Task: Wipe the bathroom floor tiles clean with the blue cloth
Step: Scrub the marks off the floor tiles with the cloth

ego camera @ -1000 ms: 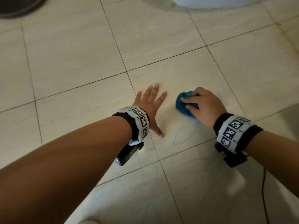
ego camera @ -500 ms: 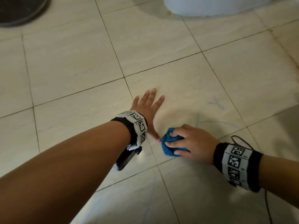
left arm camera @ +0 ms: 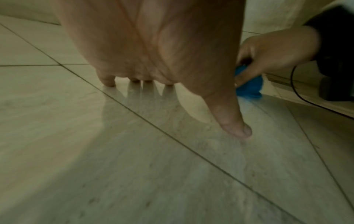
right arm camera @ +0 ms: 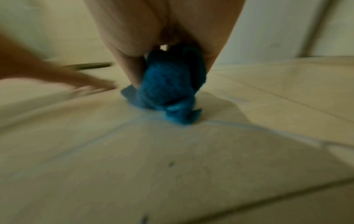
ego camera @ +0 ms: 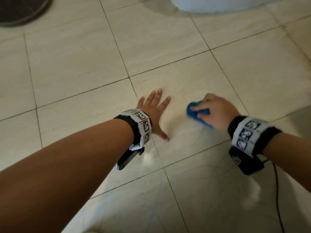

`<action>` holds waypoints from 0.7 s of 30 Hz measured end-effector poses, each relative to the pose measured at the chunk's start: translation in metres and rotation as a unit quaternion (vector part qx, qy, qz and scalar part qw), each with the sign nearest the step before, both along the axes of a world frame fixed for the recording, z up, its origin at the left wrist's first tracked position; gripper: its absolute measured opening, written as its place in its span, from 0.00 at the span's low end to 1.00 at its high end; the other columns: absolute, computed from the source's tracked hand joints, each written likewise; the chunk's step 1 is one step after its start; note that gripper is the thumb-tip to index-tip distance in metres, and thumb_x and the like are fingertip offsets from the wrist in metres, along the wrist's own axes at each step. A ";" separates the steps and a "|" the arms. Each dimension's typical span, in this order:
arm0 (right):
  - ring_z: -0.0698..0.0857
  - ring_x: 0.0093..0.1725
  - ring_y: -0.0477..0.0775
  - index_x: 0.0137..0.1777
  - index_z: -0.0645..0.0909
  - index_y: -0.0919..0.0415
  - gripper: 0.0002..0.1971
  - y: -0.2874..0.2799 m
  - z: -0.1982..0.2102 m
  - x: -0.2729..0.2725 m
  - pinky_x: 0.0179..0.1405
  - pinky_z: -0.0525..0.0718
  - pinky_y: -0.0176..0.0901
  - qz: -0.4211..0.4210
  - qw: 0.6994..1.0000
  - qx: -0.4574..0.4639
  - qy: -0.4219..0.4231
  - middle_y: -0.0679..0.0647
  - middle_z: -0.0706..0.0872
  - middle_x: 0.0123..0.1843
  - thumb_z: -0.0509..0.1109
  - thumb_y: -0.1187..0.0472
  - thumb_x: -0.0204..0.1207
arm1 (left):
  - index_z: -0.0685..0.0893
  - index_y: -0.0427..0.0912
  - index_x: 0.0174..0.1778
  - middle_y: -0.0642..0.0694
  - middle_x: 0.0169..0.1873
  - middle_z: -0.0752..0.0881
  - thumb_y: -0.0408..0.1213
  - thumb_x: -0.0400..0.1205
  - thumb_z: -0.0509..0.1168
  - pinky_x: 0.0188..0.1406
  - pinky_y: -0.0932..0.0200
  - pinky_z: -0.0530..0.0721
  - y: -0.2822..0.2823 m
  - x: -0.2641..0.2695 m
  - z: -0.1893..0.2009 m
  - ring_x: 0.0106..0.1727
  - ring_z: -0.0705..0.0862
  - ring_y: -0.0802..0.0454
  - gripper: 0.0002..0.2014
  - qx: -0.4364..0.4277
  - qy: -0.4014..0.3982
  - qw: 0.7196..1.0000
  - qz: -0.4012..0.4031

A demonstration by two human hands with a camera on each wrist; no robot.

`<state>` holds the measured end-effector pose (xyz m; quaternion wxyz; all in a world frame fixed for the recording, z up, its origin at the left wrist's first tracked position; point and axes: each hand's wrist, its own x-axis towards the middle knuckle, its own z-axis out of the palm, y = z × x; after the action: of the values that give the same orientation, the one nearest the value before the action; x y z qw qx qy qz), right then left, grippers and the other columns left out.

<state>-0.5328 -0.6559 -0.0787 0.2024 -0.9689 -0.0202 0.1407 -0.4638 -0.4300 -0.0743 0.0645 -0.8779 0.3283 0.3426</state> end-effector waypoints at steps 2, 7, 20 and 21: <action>0.78 0.54 0.60 0.65 0.82 0.50 0.17 -0.012 -0.005 0.006 0.53 0.74 0.43 -0.121 0.992 -0.010 -0.032 0.52 0.74 0.52 0.69 0.60 0.77 | 0.32 0.49 0.84 0.42 0.82 0.28 0.73 0.62 0.71 0.81 0.36 0.37 -0.003 -0.001 0.001 0.83 0.30 0.44 0.68 -0.013 -0.015 1.000 0.008; 0.78 0.50 0.58 0.61 0.84 0.46 0.17 0.032 -0.008 -0.038 0.42 0.76 0.45 0.131 0.991 0.007 -0.038 0.53 0.79 0.54 0.72 0.60 0.73 | 0.29 0.48 0.83 0.42 0.81 0.26 0.73 0.61 0.72 0.81 0.34 0.39 -0.023 0.002 -0.001 0.83 0.30 0.44 0.70 -0.044 -0.015 0.999 0.018; 0.76 0.55 0.56 0.65 0.82 0.46 0.17 0.022 -0.009 -0.015 0.53 0.77 0.47 0.010 0.999 -0.002 -0.043 0.52 0.78 0.57 0.69 0.60 0.76 | 0.23 0.51 0.80 0.41 0.77 0.20 0.71 0.57 0.76 0.79 0.29 0.35 -0.035 -0.005 -0.012 0.80 0.23 0.41 0.75 0.003 0.005 1.000 0.010; 0.77 0.55 0.56 0.64 0.82 0.46 0.17 0.017 -0.009 -0.009 0.52 0.76 0.45 0.039 0.998 0.000 -0.042 0.52 0.78 0.56 0.70 0.60 0.76 | 0.24 0.51 0.80 0.41 0.77 0.20 0.71 0.57 0.76 0.79 0.30 0.36 -0.034 -0.005 -0.012 0.80 0.24 0.41 0.75 0.001 0.004 1.000 0.010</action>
<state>-0.5422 -0.6387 -0.0873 0.1957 -0.9725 -0.0659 0.1079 -0.4686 -0.4639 -0.0859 0.0605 -0.8798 0.3193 0.3468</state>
